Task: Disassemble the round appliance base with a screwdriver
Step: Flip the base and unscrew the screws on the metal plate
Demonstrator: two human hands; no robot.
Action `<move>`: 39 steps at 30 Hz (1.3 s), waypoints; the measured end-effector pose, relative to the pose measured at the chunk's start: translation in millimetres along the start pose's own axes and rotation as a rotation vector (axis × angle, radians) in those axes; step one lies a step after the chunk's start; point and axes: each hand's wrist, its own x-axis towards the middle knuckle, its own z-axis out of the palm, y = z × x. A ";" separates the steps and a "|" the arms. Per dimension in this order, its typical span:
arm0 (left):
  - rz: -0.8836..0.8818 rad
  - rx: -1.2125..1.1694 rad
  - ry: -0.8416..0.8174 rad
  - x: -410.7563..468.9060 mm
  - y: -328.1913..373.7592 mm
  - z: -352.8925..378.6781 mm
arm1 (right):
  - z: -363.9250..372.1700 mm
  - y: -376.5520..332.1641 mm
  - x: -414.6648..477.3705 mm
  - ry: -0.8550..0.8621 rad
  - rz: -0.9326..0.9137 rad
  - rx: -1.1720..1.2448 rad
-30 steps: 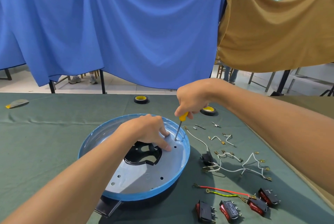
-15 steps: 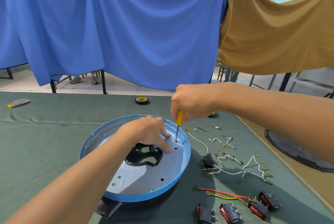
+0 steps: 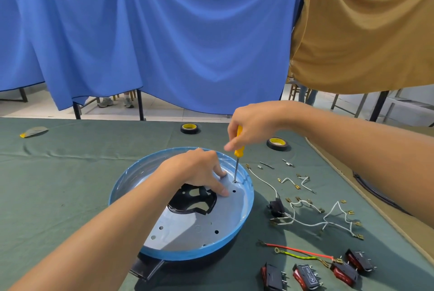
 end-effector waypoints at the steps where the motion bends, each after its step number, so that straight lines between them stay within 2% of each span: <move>1: 0.000 0.000 -0.001 0.2 0.0 -0.1 | 2.8 0.0 1.1 0.026 0.028 0.000; 4: 0.002 0.006 -0.001 1.4 0.0 0.4 | 8.6 2.1 2.5 0.141 0.055 0.043; 9: 0.003 0.005 0.000 1.9 -0.9 0.7 | 8.2 3.1 -0.5 0.103 0.053 0.075; 13: 0.004 -0.008 -0.001 0.9 -0.3 0.0 | 12.2 3.2 1.2 0.217 0.071 0.102; 17: 0.004 -0.013 0.009 -0.8 0.6 0.3 | 13.6 4.4 1.4 0.178 0.078 0.156; 21: 0.014 -0.009 0.013 -2.1 1.7 -0.1 | 17.7 5.5 4.0 0.264 0.152 0.130; 26: 0.014 -0.005 0.013 -2.8 2.8 -0.5 | 14.0 10.7 1.8 0.163 0.122 0.267; 30: 0.019 -0.005 0.006 -4.0 3.8 -1.6 | 19.4 10.8 3.9 0.260 0.203 0.177; 35: 0.016 -0.001 0.008 -4.1 3.6 -0.7 | 12.6 10.5 -2.0 0.140 0.098 0.248; 39: 0.017 -0.009 0.005 -4.2 3.8 -1.3 | 18.0 7.4 1.7 0.204 0.180 0.153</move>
